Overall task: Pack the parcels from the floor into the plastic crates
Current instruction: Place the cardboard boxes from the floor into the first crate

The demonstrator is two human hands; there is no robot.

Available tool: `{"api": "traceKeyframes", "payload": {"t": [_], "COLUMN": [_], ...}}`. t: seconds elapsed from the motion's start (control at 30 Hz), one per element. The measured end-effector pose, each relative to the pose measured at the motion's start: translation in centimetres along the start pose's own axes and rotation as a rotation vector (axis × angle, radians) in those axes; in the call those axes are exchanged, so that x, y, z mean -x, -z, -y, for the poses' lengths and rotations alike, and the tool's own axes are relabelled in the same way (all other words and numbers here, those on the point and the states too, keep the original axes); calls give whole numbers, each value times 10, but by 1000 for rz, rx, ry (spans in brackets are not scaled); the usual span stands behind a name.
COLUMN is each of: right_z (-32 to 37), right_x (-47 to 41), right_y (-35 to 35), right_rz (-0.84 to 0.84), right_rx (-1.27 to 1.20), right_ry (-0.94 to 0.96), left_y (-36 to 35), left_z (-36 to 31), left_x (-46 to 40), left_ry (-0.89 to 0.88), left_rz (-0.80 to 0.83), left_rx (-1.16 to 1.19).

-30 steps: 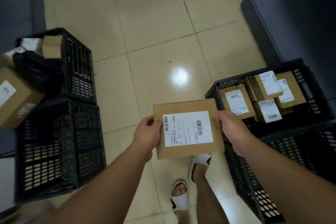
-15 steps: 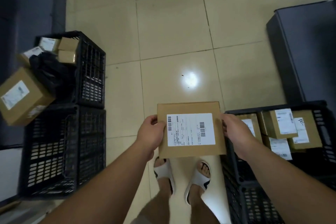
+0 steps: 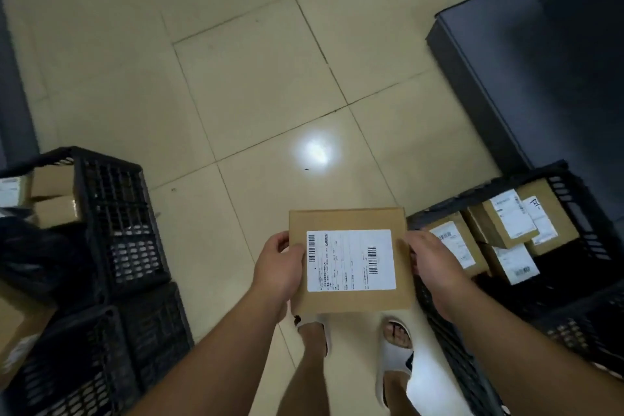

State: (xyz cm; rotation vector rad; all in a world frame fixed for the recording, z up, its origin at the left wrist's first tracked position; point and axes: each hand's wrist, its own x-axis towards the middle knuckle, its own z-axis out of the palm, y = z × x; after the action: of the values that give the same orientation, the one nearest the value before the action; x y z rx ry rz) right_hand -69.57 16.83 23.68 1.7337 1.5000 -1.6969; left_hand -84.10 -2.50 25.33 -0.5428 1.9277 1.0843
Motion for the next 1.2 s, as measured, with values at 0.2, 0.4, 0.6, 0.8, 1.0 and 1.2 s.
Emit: {"api": "traceKeyframes", "payload": {"t": [0.2,0.4,0.6,0.8,1.0,1.2], "right_z": [-10,-28,-62,-104,-153,-187], "right_x": [-4,-17,-32,-34,-43,-58], "right_y": [22,68,121,175,205,209], "right_rz": [-84,-164,-244,-366,-428,-484], "right_rx": [-192,-422,-602,-702,-827,-921], "right_ry": [-45,-96,-150,-184,-291,-324], "left_y": [-33,-103,-185,-271,-339,-382], "left_z": [-41,-67,-72,-62,-43,-21], "left_x": [-15,-13,2,27,44,35], "left_ry": [-74,-142,-197,-269,-315,-360], "left_rz": [112,178,244,318,408,474], "left_rx": [-194,-361,-528,-681,-855,-1069]}}
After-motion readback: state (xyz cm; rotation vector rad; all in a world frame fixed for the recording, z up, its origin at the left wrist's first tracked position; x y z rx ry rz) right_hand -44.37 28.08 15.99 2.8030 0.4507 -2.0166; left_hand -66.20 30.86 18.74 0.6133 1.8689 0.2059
